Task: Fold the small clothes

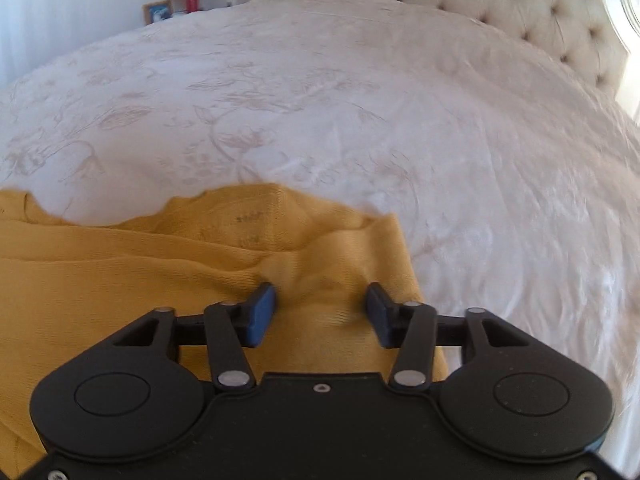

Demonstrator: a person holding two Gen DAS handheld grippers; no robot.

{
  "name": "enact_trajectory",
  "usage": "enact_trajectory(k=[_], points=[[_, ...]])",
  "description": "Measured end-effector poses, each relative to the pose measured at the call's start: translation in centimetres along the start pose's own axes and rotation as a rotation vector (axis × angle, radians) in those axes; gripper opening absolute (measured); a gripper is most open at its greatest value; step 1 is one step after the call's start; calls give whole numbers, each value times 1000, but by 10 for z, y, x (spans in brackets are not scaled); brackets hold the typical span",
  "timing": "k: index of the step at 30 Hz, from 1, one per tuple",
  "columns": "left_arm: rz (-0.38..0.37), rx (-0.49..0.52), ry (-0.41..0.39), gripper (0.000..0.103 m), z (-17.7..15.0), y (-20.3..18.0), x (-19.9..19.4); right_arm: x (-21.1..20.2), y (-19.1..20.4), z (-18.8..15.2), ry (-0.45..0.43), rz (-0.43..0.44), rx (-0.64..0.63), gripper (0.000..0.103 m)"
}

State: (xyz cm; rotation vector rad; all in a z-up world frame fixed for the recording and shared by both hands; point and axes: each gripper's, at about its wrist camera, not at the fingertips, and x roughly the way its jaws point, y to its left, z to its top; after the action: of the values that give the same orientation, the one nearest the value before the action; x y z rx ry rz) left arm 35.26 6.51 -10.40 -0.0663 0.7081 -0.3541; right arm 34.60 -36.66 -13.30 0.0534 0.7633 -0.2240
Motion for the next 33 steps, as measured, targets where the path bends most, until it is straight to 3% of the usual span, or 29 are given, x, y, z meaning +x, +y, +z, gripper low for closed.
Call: enact_trajectory(k=[5,8,11,14,16,19,22,24,25,29,33], points=[[2,-8,4,10,0,0,1,-9,-12,1,-37,-73,46,66],[7,-7,4,10,1,-2,2,-29,3,4,-120,-8,0,65],[15,-3,1,11,0,-4,3,-20,26,5,-76,22,-87,64],[14,4,0,12,-1,-4,2,2,35,4,-44,-7,-91,66],[6,-7,0,16,-1,-2,3,12,30,7,-47,-29,-43,79],[-10,-23,-3,21,0,0,3,19,19,10,-49,-30,9,84],[-5,-2,-10,24,-1,-4,3,4,15,9,-85,-28,23,83],[-4,4,-14,27,-2,-6,4,-17,16,2,-112,18,4,84],[-6,5,-16,32,-2,-7,4,-25,18,-4,-115,39,-10,85],[-49,60,-21,68,-6,-17,5,-42,20,-34,-55,46,-75,88],[11,137,-34,70,-12,-32,5,-60,5,-66,-54,50,-31,91]])
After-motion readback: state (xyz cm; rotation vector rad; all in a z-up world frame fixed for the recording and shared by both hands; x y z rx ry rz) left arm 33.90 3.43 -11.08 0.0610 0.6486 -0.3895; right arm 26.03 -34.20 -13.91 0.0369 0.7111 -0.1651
